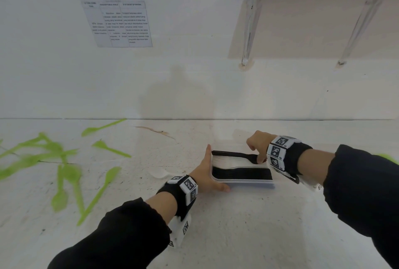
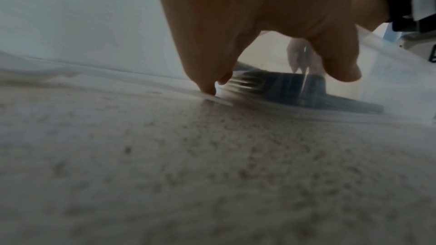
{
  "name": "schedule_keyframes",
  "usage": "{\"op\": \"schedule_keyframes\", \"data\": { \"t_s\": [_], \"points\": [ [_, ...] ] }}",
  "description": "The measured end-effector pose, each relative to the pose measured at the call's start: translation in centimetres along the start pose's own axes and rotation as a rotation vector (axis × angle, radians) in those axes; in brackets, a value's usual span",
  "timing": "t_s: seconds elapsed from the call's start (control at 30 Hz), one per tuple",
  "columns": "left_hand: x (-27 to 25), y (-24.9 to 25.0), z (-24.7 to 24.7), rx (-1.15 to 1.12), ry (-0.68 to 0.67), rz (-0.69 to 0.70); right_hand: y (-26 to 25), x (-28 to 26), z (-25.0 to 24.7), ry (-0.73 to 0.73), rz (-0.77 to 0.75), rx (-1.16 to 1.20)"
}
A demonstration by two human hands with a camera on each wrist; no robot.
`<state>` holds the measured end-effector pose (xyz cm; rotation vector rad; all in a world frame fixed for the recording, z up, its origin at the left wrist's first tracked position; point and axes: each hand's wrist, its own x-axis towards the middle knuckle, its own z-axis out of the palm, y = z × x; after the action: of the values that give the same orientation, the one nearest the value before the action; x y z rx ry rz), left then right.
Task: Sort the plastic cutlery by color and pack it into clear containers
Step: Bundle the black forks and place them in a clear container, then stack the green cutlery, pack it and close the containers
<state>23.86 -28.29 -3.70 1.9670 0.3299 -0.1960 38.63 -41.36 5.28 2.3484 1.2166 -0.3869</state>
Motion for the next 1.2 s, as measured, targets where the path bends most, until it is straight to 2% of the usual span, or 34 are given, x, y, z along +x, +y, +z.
{"op": "schedule_keyframes", "data": {
  "t_s": [0.3, 0.43, 0.57, 0.67, 0.77, 0.83, 0.9, 0.97, 1.1, 1.2],
  "points": [
    [-0.3, 0.2, 0.0, 0.027, 0.001, 0.001, 0.4, -1.4, 0.1, 0.025, 0.015, 0.092],
    [-0.5, 0.9, 0.1, 0.097, 0.042, -0.025, 0.2, -2.4, -0.3, 0.171, 0.037, 0.301],
    [-2.1, 1.3, -0.5, 0.117, 0.061, -0.075, -2.0, -3.2, -1.0, 0.266, -0.021, 0.481],
    [-4.7, 0.2, -2.2, 0.090, 0.179, -0.087, -5.3, -3.7, -2.6, 0.350, -0.098, 0.544],
    [-8.2, -1.5, -5.0, 0.002, 0.387, -0.075, -9.0, -3.9, -4.3, 0.398, -0.181, 0.641],
    [-11.3, -3.0, -7.3, 0.053, 0.542, -0.088, -11.4, -3.8, -5.3, 0.381, -0.225, 0.734],
    [-14.6, -4.7, -9.7, 0.201, 0.686, -0.145, -13.8, -3.4, -6.1, 0.356, -0.243, 0.814],
    [-17.6, -6.5, -11.9, 0.343, 0.770, -0.257, -16.3, -2.9, -6.8, 0.308, -0.237, 0.887],
    [-22.2, -9.5, -15.7, 0.640, 0.741, -0.598, -22.4, -1.2, -7.9, 0.184, -0.236, 0.890],
    [-23.9, -11.0, -17.5, 0.695, 0.688, -0.722, -27.3, 1.0, -8.4, 0.099, -0.222, 0.737]
  ]
}}
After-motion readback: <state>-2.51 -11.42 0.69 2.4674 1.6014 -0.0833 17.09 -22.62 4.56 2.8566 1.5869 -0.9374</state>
